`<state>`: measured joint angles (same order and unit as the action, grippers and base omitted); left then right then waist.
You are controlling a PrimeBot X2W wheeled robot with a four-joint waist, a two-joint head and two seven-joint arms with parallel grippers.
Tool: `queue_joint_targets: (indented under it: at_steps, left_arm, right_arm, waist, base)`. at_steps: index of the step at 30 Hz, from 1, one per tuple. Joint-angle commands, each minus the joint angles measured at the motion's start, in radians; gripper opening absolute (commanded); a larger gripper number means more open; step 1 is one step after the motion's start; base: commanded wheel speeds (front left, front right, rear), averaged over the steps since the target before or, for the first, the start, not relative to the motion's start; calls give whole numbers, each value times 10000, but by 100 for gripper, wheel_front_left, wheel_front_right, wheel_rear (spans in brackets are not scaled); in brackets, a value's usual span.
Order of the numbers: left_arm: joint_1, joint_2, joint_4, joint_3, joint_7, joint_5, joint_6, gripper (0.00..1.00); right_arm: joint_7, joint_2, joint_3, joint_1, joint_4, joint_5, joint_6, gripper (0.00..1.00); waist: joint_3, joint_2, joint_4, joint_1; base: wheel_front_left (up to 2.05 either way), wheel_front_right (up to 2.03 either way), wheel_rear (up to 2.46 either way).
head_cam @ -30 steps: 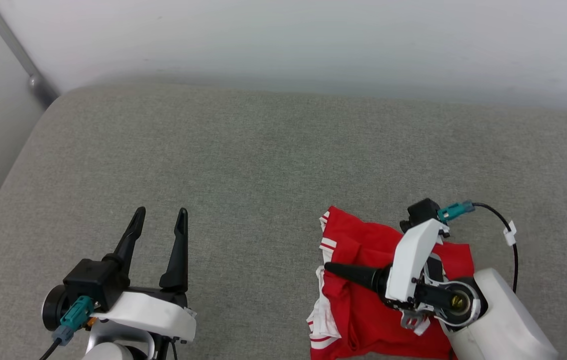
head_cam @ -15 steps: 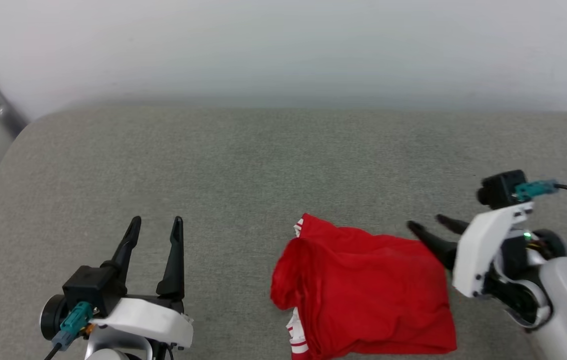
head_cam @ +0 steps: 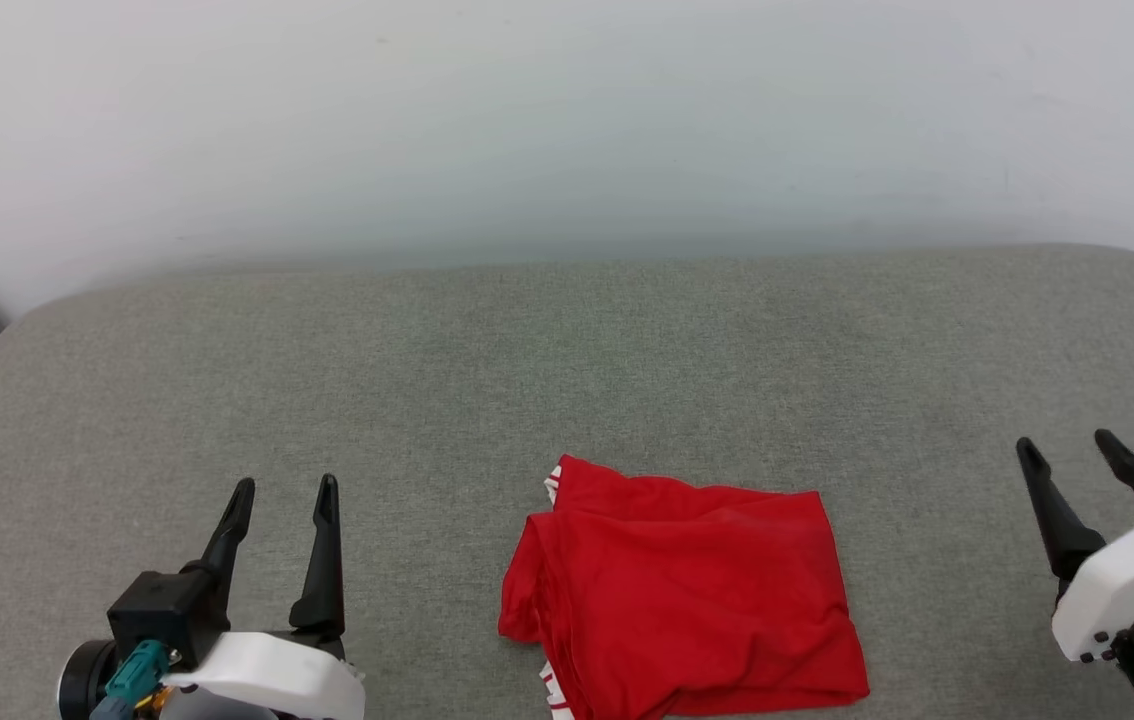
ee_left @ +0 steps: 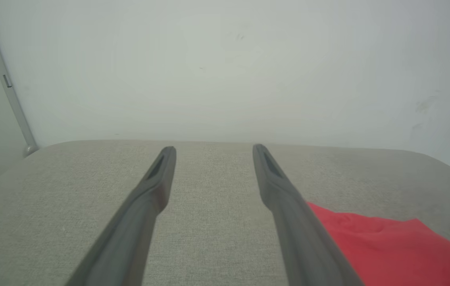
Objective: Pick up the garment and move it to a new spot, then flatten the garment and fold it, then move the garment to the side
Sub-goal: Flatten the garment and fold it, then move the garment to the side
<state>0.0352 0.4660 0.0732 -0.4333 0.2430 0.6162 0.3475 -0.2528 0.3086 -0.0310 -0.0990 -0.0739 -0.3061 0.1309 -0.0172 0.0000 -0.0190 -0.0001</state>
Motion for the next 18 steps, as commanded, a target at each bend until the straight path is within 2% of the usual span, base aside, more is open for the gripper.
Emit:
queue_joint_targets:
  at_steps: [1, 9, 18]
  left_arm:
    - [-198, 56, -34, 36, 53, 3, 63, 100]
    - [-617, 105, -117, 235, 118, 99, 195, 100]
    - [-764, 149, -136, 234, 120, 125, 203, 100]
  right_arm:
    - [444, -200, -213, 255, 253, 207, -4, 100]
    - [2273, -993, -228, 1041, 1121, 631, -4, 100]
    - [2485, -1468, -214, 1531, 1595, 861, -4, 100]
  waist:
    - [-49, 0, -20, 1]
    - [-203, 0, -40, 1]
    - [-305, 0, 26, 1]
  base:
    - [0, 0, 0]
    - [0, 0, 0]
    - [0, 0, 0]
